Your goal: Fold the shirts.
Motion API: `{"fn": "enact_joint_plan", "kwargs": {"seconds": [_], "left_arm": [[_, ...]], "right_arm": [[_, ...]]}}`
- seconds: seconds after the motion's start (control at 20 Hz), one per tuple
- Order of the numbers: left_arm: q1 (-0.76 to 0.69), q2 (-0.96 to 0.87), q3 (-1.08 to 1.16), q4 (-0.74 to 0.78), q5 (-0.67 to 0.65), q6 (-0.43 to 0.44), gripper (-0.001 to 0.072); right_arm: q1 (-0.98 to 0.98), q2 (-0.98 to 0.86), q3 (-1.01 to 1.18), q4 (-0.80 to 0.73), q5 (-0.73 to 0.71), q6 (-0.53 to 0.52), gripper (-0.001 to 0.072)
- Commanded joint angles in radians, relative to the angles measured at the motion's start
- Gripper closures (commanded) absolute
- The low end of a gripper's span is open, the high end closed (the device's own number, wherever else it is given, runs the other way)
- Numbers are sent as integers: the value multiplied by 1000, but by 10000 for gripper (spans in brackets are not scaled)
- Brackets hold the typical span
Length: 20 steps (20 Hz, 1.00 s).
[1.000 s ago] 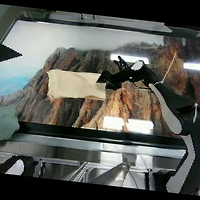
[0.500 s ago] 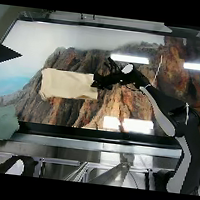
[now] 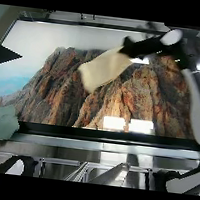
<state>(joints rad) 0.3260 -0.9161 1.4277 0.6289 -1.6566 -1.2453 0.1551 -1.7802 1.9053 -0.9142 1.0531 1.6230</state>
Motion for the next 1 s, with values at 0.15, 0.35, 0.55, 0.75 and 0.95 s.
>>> {"fn": "enact_joint_plan", "kwargs": {"seconds": [0.15,0.35,0.55,0.75,0.95], "left_arm": [[1,0,0,0,-8,0,692],[1,0,-1,0,-8,0,692],[1,0,-1,0,5,-1,693],[1,0,-1,0,10,-1,692],[1,0,-1,0,12,-1,692]], "right_arm": [[-534,252,46,-194,252,113,696],[-794,269,47,-182,272,121,696],[-922,248,47,-182,281,93,696],[-971,221,47,-186,305,49,696],[-976,223,93,-182,230,24,696]]}}
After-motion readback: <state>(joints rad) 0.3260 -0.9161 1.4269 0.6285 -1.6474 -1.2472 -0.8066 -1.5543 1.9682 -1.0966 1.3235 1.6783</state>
